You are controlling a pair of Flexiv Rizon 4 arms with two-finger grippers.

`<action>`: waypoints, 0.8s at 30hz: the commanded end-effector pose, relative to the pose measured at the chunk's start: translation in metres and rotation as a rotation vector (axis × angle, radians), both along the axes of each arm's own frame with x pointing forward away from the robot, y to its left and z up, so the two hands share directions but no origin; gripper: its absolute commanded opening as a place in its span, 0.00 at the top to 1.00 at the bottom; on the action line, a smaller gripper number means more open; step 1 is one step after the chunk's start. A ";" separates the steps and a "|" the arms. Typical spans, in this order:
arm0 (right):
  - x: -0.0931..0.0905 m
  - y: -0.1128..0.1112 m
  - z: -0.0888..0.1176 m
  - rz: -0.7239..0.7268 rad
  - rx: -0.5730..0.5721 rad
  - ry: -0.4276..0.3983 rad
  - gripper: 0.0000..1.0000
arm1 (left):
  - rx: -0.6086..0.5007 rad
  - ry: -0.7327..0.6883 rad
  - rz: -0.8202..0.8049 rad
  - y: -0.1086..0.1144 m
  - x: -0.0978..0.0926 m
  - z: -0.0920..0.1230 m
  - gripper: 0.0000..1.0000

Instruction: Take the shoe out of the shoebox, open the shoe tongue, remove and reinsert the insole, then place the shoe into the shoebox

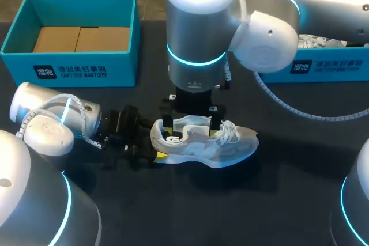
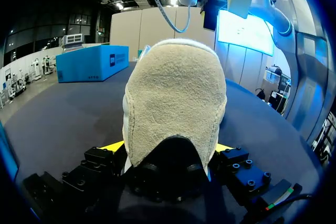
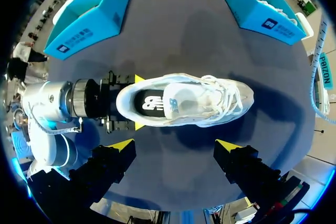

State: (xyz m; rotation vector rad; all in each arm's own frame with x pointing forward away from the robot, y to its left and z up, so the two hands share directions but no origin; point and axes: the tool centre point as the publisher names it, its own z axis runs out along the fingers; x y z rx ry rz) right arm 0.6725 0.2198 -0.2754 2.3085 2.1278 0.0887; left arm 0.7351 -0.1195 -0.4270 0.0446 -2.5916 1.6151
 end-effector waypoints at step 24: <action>-0.003 0.012 -0.002 -0.090 -0.029 -0.005 0.00 | 0.003 0.000 0.000 -0.003 0.003 -0.005 1.00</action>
